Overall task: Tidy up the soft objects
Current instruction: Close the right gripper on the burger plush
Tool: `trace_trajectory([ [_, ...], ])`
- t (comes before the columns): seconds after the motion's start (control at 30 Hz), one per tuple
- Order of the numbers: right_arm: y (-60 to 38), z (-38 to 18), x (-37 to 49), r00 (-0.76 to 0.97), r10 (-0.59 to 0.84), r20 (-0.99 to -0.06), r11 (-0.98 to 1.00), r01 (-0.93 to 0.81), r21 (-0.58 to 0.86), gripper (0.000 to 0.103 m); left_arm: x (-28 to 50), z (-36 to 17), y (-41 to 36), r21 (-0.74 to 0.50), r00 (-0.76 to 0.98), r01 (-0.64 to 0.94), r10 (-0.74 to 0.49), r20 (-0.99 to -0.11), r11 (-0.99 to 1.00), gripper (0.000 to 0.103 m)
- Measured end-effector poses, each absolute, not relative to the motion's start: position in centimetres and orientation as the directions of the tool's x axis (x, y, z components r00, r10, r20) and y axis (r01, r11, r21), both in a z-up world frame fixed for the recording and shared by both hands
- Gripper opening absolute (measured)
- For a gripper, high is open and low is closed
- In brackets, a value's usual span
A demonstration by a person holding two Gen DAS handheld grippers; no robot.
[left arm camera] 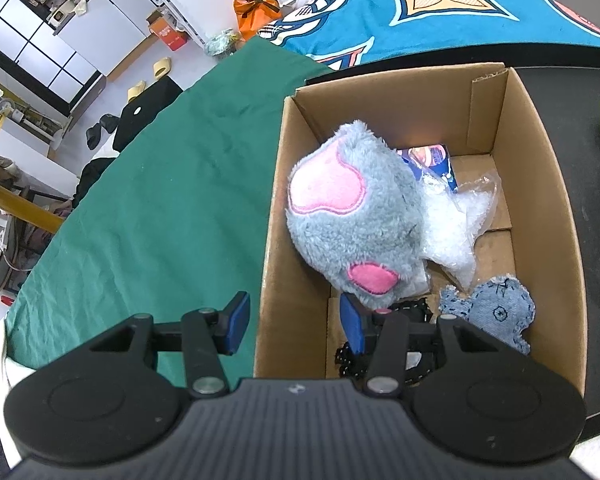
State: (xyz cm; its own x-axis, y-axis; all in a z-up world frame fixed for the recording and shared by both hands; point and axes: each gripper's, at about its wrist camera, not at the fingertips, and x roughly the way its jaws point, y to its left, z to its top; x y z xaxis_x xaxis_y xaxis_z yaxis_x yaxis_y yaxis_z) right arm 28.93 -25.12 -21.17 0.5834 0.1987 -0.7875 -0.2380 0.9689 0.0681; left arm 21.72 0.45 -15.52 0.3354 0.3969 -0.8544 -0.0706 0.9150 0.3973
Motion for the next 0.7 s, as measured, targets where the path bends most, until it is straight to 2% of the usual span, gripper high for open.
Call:
trace_trajectory([
  [0.43, -25.1, -18.3, 25.8, 0.587, 0.222, -0.779, 0.969, -0.224, 0.108, 0.037, 20.9, -14.5, 1.3, 0.351, 0.366, -0.083, 0.356, -0.86, 0.933, 0.048],
  [0.7, -23.5, -14.5, 24.4, 0.605, 0.261, -0.752, 0.961, -0.238, 0.142, 0.037, 20.1, -13.7, 2.0, 0.307, 0.398, -0.093, 0.318, -0.86, 0.947, 0.048],
])
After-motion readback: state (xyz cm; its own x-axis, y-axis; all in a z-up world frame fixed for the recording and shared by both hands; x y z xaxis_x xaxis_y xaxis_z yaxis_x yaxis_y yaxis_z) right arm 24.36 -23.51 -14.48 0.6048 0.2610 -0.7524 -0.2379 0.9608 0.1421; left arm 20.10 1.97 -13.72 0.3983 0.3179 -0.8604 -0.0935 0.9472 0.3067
